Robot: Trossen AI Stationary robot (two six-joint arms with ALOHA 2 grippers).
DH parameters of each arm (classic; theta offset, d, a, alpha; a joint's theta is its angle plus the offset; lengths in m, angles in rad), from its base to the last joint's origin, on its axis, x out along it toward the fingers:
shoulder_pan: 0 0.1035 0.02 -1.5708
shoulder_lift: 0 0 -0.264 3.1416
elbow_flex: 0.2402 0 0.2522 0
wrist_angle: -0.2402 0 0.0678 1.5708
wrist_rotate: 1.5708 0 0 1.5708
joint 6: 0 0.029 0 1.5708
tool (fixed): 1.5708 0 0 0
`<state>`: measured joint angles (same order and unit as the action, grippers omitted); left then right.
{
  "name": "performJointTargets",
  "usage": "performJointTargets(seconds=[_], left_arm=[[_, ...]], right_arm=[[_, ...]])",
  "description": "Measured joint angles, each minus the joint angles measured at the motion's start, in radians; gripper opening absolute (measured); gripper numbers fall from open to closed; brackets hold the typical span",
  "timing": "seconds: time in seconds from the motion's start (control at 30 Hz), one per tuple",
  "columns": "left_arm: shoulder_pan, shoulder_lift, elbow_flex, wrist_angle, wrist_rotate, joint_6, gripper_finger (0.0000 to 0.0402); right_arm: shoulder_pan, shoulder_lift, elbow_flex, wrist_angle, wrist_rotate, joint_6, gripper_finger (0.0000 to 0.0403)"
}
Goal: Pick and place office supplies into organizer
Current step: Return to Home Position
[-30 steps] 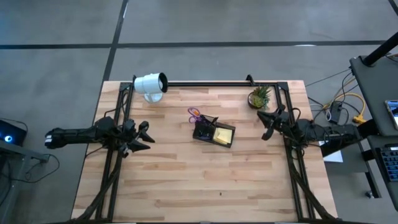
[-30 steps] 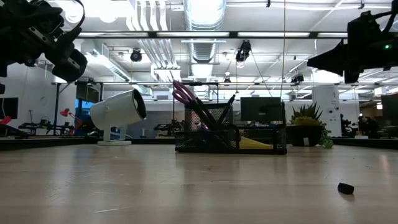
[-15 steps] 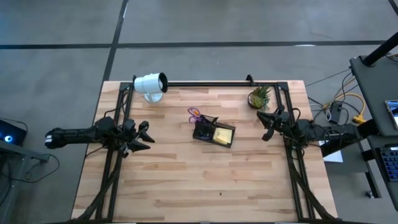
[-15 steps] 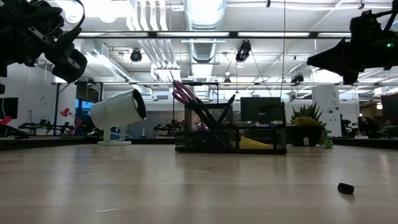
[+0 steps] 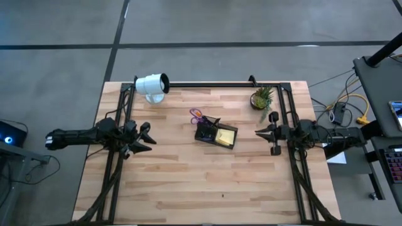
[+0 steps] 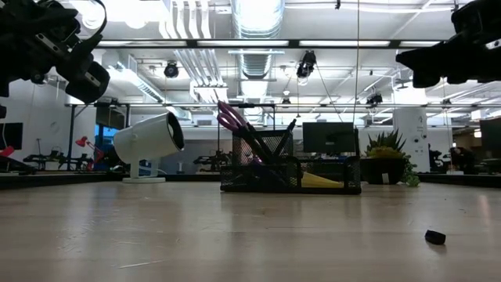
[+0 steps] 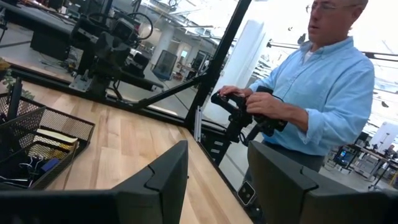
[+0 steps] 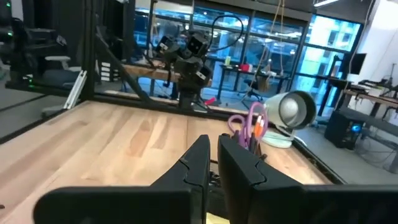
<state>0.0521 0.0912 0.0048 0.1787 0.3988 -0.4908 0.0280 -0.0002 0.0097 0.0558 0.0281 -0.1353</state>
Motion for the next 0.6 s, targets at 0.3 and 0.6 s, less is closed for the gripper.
performJointTargets(seconds=[0.3, 0.6], left_arm=[[0.000, 0.000, 0.000, 0.000, -0.001, 0.000, 0.0153], [0.000, 0.000, 0.000, -0.001, -0.005, 0.000, 0.0153]], right_arm=[[0.000, 0.000, 0.000, 0.000, -0.029, 0.028, 0.0022], [0.000, 0.001, 0.000, 0.000, -0.029, 0.030, 0.0022]])
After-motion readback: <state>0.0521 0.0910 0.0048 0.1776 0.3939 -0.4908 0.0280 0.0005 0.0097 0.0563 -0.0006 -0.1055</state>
